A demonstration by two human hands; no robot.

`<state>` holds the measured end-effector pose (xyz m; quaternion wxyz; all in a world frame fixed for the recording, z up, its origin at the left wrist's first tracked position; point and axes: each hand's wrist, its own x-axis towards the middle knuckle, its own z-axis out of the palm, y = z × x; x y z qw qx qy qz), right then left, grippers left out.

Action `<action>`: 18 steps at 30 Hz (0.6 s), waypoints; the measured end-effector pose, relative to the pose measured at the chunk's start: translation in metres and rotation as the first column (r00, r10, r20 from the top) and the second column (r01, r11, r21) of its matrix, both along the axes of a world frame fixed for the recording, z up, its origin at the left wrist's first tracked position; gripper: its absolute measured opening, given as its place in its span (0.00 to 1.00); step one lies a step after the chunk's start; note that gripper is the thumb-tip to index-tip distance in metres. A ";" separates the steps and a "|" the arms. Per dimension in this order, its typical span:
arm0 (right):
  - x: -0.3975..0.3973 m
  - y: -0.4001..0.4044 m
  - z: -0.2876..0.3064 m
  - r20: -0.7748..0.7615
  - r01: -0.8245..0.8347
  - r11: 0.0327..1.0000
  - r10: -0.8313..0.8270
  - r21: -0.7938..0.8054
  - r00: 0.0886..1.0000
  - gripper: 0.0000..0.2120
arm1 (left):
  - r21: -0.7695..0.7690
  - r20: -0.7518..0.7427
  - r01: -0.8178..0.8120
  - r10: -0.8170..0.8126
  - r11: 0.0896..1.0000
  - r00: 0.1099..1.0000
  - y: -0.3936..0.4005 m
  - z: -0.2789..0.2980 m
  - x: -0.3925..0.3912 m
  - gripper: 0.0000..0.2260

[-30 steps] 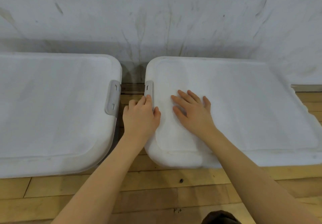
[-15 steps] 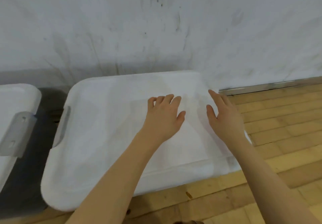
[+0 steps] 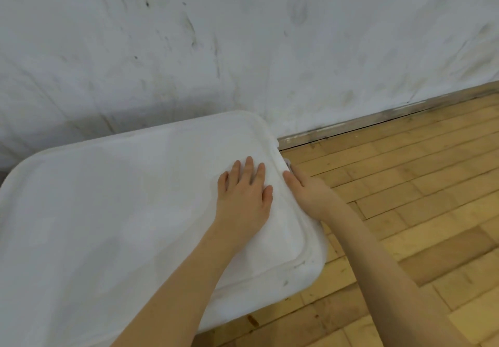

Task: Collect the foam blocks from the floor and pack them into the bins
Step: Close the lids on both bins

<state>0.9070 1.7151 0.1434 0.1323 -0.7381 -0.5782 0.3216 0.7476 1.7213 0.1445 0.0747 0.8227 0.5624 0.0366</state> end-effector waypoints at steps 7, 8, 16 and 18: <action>-0.016 -0.010 0.005 0.240 0.026 0.953 -0.103 0.302 0.965 0.25 | 0.016 0.050 0.037 -0.038 0.999 0.998 0.003 -0.004 -0.005 0.39; -0.021 -0.011 0.006 0.279 0.007 0.945 -0.104 0.326 0.955 0.25 | 0.017 0.071 0.042 -0.043 0.999 0.997 0.004 -0.004 -0.006 0.39; -0.030 -0.017 0.005 0.197 0.043 0.940 -0.115 0.337 0.974 0.21 | 0.006 0.053 0.076 -0.076 0.997 0.996 0.008 -0.005 -0.018 0.31; -0.029 -0.016 0.004 0.215 0.014 0.941 -0.092 0.339 0.972 0.23 | -0.006 0.071 0.085 -0.085 0.996 0.994 0.010 -0.006 -0.019 0.30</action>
